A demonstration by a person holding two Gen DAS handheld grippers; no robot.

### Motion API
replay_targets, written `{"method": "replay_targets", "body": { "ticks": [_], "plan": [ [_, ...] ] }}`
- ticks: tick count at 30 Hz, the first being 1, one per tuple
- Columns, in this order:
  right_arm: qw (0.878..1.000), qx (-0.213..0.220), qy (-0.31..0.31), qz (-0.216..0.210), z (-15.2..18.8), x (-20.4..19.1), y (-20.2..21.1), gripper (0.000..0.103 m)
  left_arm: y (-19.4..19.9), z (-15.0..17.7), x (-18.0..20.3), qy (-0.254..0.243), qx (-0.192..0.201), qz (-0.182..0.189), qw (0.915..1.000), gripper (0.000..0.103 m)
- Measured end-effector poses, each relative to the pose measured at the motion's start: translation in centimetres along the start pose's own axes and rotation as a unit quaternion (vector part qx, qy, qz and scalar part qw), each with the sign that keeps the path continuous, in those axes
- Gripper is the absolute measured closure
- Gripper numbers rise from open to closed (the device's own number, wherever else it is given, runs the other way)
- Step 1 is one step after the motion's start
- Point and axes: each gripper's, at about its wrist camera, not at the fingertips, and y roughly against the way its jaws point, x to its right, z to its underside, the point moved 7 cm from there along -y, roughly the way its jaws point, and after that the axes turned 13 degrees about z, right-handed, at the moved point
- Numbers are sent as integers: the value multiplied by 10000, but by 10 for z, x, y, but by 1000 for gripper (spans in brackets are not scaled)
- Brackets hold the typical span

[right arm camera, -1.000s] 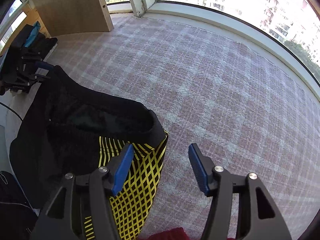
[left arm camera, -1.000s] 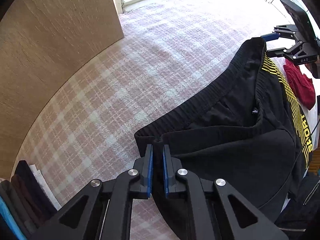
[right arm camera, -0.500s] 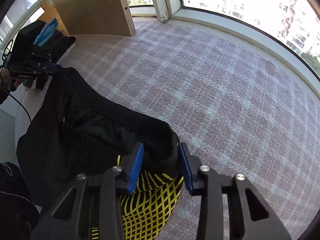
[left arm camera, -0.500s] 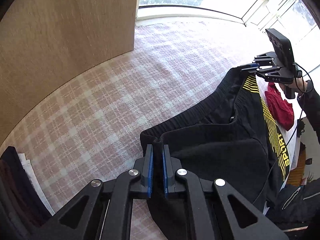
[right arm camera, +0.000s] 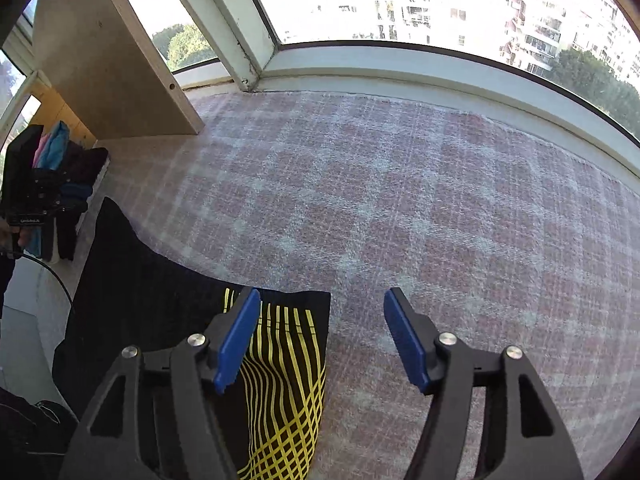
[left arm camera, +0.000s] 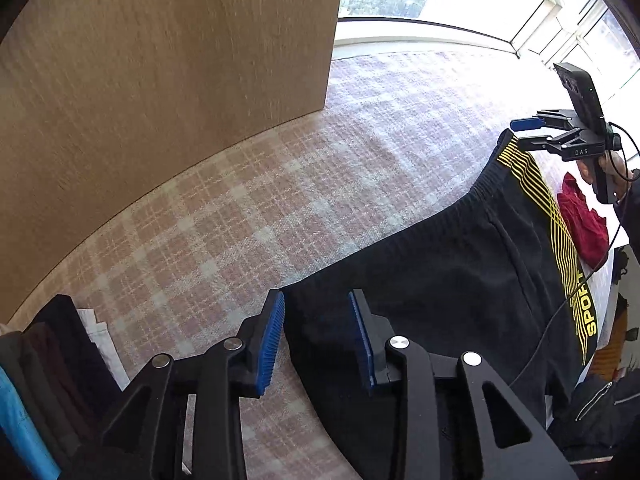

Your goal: Fold clothes

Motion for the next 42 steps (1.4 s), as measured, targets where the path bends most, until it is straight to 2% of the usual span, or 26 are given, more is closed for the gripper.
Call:
{"method": "replay_targets", "body": {
  "ticks": [2, 5, 8, 12, 14, 17, 20, 23, 27, 29, 30, 31, 32, 34, 38, 42],
  "plan": [
    [10000, -74, 61, -2, 8, -2, -7, 39, -13, 0, -5, 67, -159, -115, 9998, 72],
    [9997, -105, 3, -227, 13, -9, -17, 39, -24, 0, -9, 124, -216, -73, 9997, 72],
    [9994, 50, 77, -336, 10, -17, -17, 39, -21, 0, -9, 95, -187, -32, 9998, 72],
    [9983, -37, -75, -574, 4, -16, -20, 39, -17, 3, -8, 46, -167, 36, 9998, 70],
    [9976, -32, -181, -669, 2, -13, -20, 39, -19, 5, -10, 65, -203, -82, 9997, 68],
    [9984, -21, -18, -563, 1, -16, -20, 39, -18, 7, -21, 185, -207, -361, 9990, 67],
    [9991, -53, 239, -351, 2, -20, -20, 39, -19, 9, -30, 426, -175, -222, 9987, 63],
    [9988, -102, 446, -198, 2, -24, -21, 39, -22, 5, -27, 313, -185, -205, 9991, 62],
    [9984, -124, 524, -157, 0, -26, -22, 39, -26, 0, -18, 47, -154, -184, 9997, 74],
    [9986, -94, 442, -263, 0, -25, -21, 45, -22, 0, -16, -6, -45, -186, 9998, 86],
    [9987, -76, 383, -331, 0, -24, -20, 63, -19, 0, -16, 34, 42, -123, 9999, 90],
    [9989, -29, 325, -330, 1, -23, -18, 72, -15, 1, -15, 85, 131, -64, 9999, 95],
    [9992, 29, 265, -299, 2, -22, -16, 74, -9, 2, -13, 112, 240, -53, 9996, 96],
    [9990, 180, 145, -393, 3, -22, -7, 89, 6, 5, -5, 115, 522, -59, 9986, 96],
    [9973, 541, -93, -480, 10, -24, 31, 92, 59, 11, 40, -13, 1272, -25, 9919, 97],
    [9891, 1384, -239, -430, 18, -38, 111, 93, 141, 26, 89, -348, 1966, -131, 9798, 97]
  ]
}}
